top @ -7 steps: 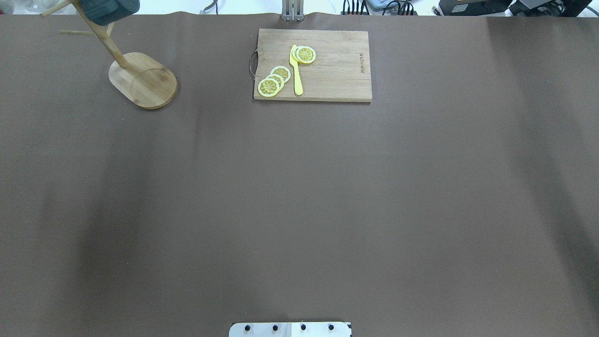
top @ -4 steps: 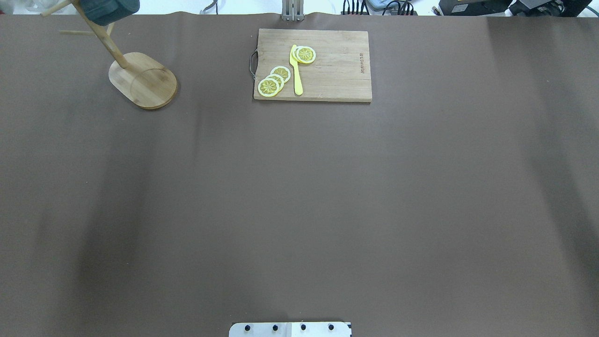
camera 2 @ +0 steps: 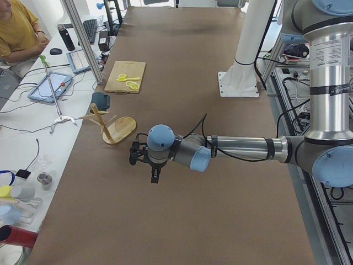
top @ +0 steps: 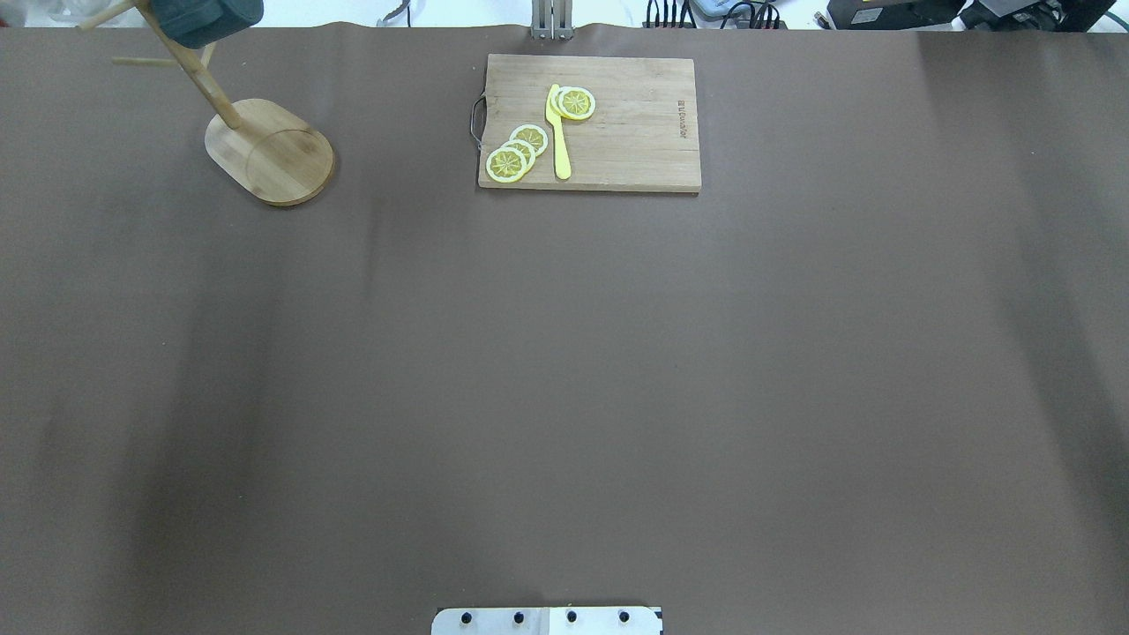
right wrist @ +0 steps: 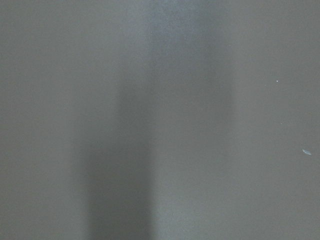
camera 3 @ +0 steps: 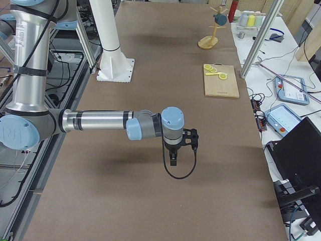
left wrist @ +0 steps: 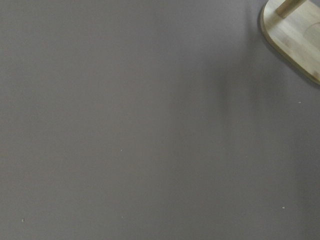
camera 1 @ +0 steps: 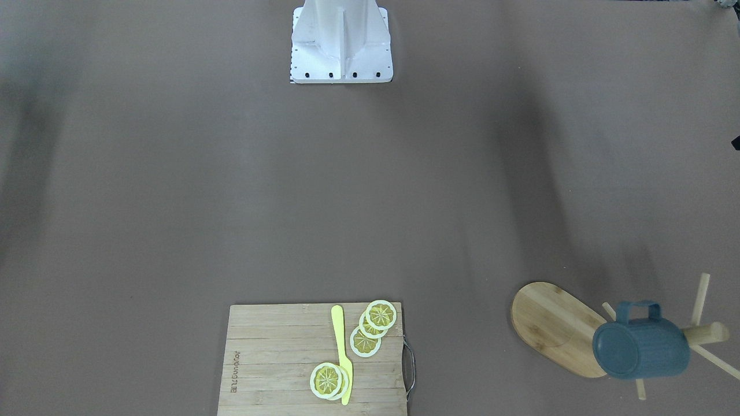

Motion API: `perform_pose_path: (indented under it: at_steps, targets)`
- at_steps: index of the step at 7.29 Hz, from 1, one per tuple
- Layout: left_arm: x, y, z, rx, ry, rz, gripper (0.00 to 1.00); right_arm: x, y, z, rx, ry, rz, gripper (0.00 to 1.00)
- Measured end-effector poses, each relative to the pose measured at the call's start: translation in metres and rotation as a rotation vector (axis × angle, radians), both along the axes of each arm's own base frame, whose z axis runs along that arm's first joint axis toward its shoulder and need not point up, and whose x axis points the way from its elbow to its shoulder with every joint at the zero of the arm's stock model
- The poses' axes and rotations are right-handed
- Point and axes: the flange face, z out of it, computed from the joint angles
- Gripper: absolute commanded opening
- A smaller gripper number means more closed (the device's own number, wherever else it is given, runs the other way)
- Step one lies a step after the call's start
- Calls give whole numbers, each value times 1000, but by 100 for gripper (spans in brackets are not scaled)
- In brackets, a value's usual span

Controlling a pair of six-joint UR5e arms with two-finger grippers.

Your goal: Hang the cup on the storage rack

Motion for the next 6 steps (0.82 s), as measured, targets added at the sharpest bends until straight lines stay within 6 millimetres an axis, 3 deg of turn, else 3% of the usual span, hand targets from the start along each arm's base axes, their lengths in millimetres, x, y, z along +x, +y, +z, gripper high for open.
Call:
perform_pose_path:
  at_steps: [3, 6]
  targets:
    - [12, 11, 22, -6, -85, 38, 98, 9, 1, -5, 4, -26, 21, 100]
    - [14, 11, 23, 28, -102, 56, 98, 8, 2, -9, 7, -58, 17, 100]
